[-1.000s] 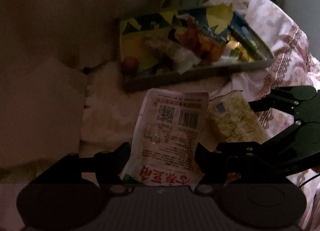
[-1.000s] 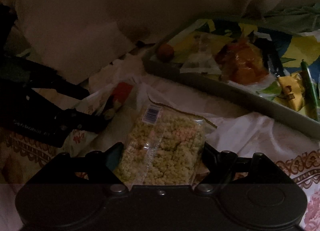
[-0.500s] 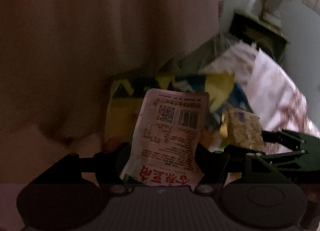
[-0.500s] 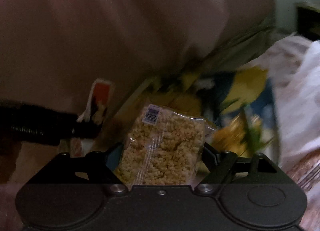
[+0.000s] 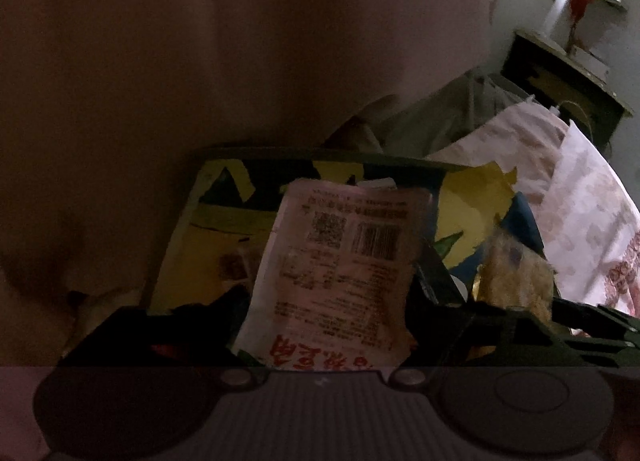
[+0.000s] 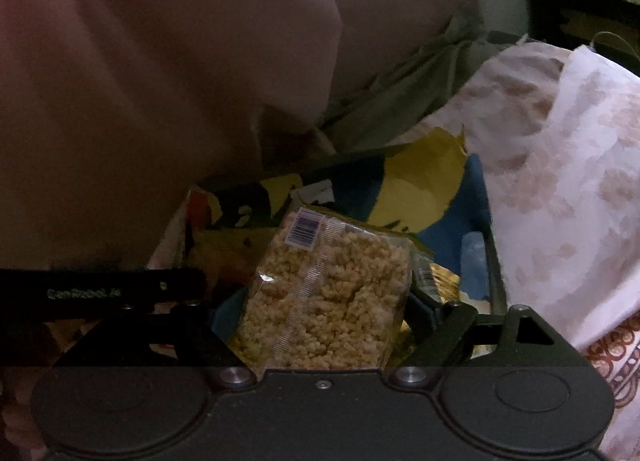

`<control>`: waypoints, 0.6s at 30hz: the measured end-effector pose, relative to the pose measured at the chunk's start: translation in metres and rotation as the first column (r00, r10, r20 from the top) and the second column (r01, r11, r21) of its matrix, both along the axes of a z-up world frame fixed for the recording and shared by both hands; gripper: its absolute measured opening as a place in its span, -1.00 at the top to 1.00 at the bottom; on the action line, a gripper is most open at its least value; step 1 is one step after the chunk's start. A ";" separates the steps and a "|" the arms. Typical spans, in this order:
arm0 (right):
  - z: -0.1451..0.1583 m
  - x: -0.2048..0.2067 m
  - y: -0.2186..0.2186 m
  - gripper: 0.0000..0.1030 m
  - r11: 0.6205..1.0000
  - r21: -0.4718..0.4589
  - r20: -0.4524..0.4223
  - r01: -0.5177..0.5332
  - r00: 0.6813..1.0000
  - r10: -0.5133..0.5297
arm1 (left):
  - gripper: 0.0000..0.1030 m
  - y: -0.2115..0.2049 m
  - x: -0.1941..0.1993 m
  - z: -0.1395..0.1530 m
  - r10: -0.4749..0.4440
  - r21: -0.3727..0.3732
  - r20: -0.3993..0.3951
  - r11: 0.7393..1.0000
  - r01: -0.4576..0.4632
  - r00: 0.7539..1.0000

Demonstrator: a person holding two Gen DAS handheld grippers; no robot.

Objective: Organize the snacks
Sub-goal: 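Open the right gripper over the box while the left releases the tofu pack inside, then withdraw both grippers from the box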

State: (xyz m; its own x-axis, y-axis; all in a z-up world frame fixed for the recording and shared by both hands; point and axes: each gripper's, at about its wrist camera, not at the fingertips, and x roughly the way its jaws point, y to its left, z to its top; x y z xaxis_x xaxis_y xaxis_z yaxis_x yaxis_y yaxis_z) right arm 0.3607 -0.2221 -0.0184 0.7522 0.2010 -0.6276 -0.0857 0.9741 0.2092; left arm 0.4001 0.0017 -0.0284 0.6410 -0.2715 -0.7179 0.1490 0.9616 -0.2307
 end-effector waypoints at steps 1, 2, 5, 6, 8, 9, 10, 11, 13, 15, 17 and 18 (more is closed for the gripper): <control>0.001 -0.002 -0.002 -0.72 1.000 0.001 0.010 0.001 1.000 -0.001 | -0.76 0.002 0.000 0.001 0.008 -0.008 0.002 1.000 -0.008 1.000; 0.002 -0.003 -0.003 -0.83 1.000 0.005 0.024 -0.001 1.000 0.001 | -0.76 0.004 -0.002 0.003 0.020 -0.014 0.006 1.000 -0.020 1.000; 0.010 -0.009 -0.005 -0.87 1.000 0.005 0.056 -0.002 0.998 0.002 | -0.81 0.015 -0.010 0.010 0.047 -0.030 0.014 0.998 -0.046 0.999; 0.013 -0.012 -0.005 -0.92 1.000 0.008 0.062 -0.005 0.998 0.004 | -0.85 0.018 -0.015 0.013 0.056 -0.033 0.022 0.998 -0.055 0.998; 0.019 -0.023 -0.005 -0.95 1.000 0.005 0.082 -0.008 0.997 0.008 | -0.89 0.023 -0.026 0.022 0.069 -0.028 0.055 0.997 -0.067 0.996; 0.021 -0.027 -0.004 -0.96 1.000 -0.003 0.085 -0.007 0.996 0.008 | -0.93 0.026 -0.034 0.028 0.073 -0.026 0.083 0.997 -0.071 0.994; 0.024 -0.035 -0.003 -0.96 1.000 -0.011 0.089 -0.008 0.996 0.008 | -0.96 0.029 -0.042 0.032 0.078 -0.024 0.105 0.997 -0.076 0.991; 0.026 -0.042 -0.002 -0.98 1.000 -0.014 0.093 -0.010 0.996 0.011 | -0.97 0.031 -0.050 0.037 0.081 -0.019 0.127 0.997 -0.079 0.989; 0.031 -0.059 0.002 -0.98 1.000 -0.028 0.094 -0.003 0.996 0.006 | -0.99 0.035 -0.072 0.045 0.078 0.006 0.165 0.997 -0.080 0.983; 0.034 -0.073 0.004 -0.98 1.000 -0.027 0.086 0.010 0.996 -0.008 | -0.99 0.041 -0.092 0.052 0.080 0.028 0.188 0.996 -0.086 0.979; 0.037 -0.091 0.005 -0.99 0.999 -0.013 0.066 0.034 0.997 -0.033 | -0.99 0.049 -0.116 0.055 0.088 0.041 0.188 0.994 -0.097 0.978; 0.038 -0.100 0.006 -0.99 0.999 -0.010 0.052 0.045 0.998 -0.044 | -0.99 0.052 -0.127 0.057 0.080 0.049 0.183 0.995 -0.090 0.980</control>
